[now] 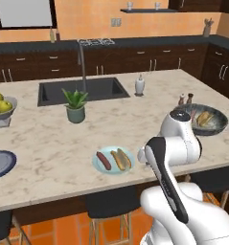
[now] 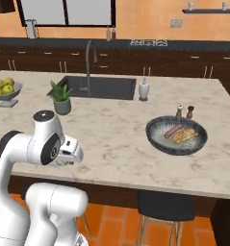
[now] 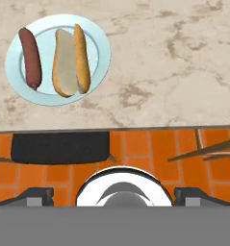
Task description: Place one bun and one sausage from the bowl on each plate.
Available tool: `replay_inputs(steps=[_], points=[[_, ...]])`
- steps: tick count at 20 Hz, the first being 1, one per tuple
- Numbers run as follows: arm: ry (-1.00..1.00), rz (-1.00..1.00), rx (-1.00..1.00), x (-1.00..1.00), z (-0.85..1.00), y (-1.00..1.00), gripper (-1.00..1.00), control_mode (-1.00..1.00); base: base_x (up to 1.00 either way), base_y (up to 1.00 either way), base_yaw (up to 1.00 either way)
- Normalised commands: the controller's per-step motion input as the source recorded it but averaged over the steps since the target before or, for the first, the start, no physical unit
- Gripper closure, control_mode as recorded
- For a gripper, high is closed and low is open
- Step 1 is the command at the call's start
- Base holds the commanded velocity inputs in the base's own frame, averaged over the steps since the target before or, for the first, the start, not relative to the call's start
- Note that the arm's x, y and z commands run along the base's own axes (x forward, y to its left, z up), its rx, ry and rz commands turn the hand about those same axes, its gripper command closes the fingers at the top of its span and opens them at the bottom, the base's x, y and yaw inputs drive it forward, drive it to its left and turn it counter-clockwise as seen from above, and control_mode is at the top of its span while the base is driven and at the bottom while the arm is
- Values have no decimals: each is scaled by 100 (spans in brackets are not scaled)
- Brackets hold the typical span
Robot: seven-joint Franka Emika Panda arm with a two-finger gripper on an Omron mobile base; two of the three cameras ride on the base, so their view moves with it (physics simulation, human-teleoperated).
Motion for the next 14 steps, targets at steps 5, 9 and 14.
replay_inputs(steps=[5, 9, 14], points=[[0, 0, 0, 0, 0, 0, -100, 100, -12, -100, -2], [0, 0, 0, 0, 0, 0, -100, 100, 0, -100, 0], [0, 0, 0, 0, 0, 0, -100, 100, 29, -73, 8]])
